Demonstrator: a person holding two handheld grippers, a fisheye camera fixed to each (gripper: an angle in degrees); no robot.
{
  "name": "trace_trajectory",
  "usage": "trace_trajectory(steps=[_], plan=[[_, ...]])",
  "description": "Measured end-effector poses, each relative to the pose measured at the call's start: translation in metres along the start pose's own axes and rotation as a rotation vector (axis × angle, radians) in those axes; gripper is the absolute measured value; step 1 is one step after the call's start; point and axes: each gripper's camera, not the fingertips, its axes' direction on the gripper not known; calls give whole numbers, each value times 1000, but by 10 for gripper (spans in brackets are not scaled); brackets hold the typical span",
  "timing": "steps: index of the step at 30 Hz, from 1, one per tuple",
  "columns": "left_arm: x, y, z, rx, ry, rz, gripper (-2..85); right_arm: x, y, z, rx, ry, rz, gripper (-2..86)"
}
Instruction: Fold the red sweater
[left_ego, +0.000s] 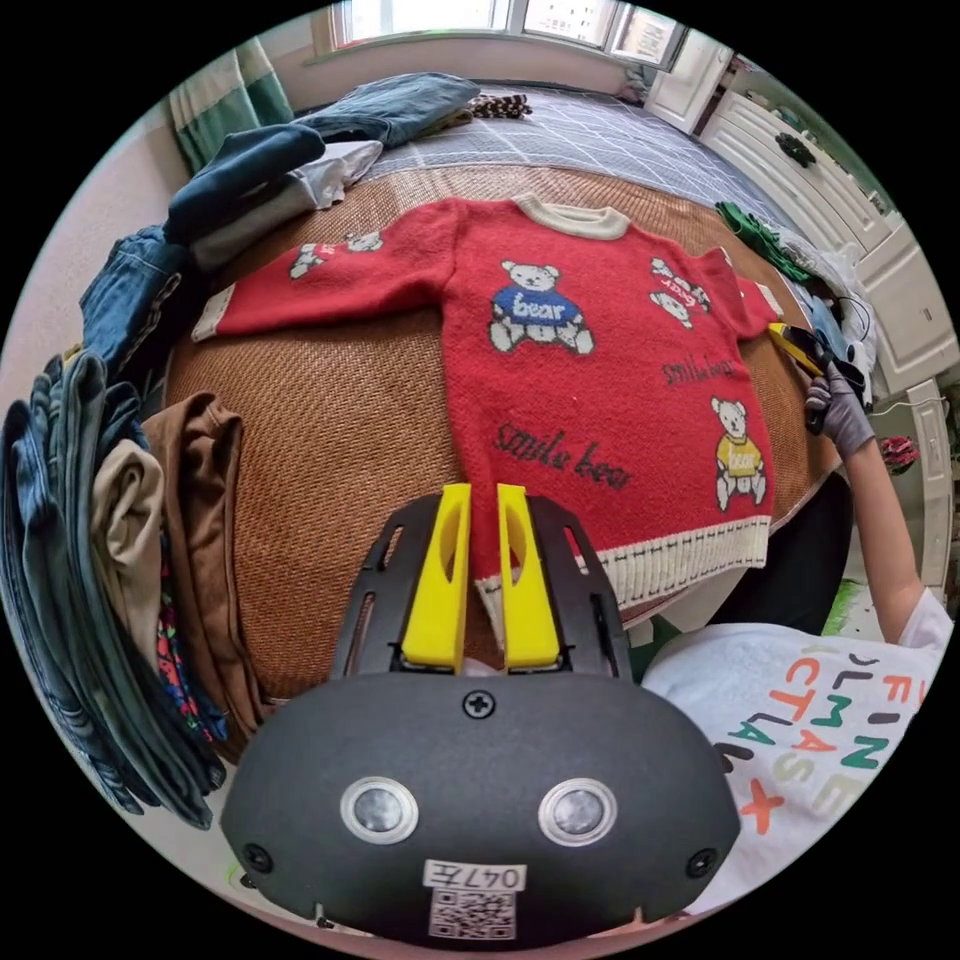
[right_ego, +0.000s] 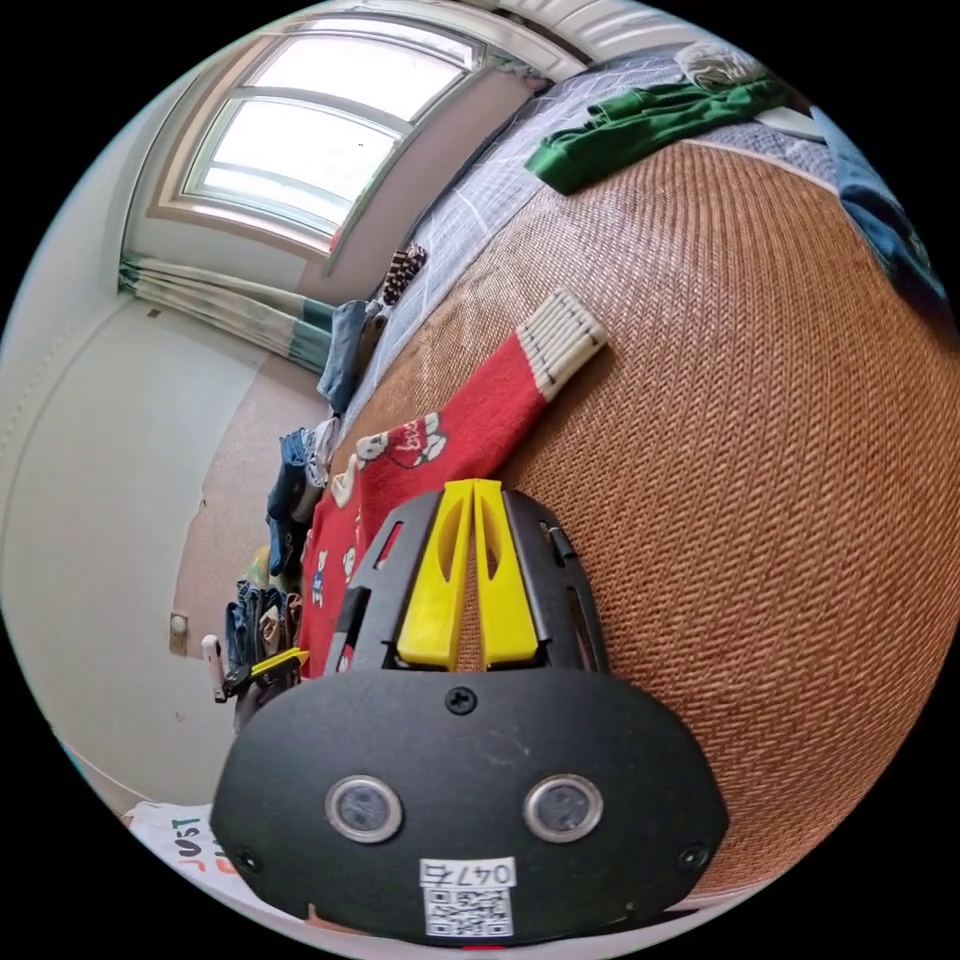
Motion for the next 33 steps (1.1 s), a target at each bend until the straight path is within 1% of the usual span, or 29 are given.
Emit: trace_trajectory(steps=[4, 6, 8, 9, 10, 12, 13, 17, 20, 22, 24, 25, 26, 28, 29, 31, 33], plan=[[22, -4, 7, 14, -12, -4, 13, -12, -38, -8, 10, 73, -49, -12], [42, -10, 16, 29, 12, 3, 10, -17, -60, -21, 72, 143, -53, -12], [60, -19, 26, 36, 40, 8, 9, -25, -92, -49, 221, 249, -60, -10], [73, -25, 33, 41, 38, 10, 9, -27, -101, -54, 244, 255, -62, -9], [79, -28, 36, 42, 27, 11, 9, -29, -117, -61, 240, 227, -70, -4], [94, -33, 44, 35, -28, 7, 11, -34, -136, -57, 142, 142, -76, 15], [95, -32, 45, 37, -32, 8, 12, -41, -138, -52, 98, 91, -104, 38], [66, -6, 44, 66, 22, -47, 20, -58, -99, -19, -17, 109, -168, 81], [37, 20, 39, 89, 51, -104, 32, -44, -76, -7, 10, 118, -94, 87], [28, 30, 41, 78, 57, -113, 52, -47, -73, -3, 74, 112, -88, 86], [27, 35, 58, 25, 88, -98, 81, -60, -80, 7, 78, 121, -95, 77], [29, 35, 64, 16, 89, -94, 84, -71, -89, 18, 51, 134, -120, 36], [32, 38, 68, 34, 73, -101, 87, -79, -99, 34, -21, 134, -147, 11], [36, 39, 70, 40, 50, -99, 81, -87, -113, 48, -69, 142, -152, 0], [38, 38, 69, 39, 36, -104, 72, -92, -122, 47, -46, 150, -158, -3], [39, 38, 66, 65, 94, -106, 31, -101, -141, 37, -13, 170, -189, -4], [48, 32, 64, 84, 166, -97, 25, -109, -165, 22, 14, 199, -221, -4]])
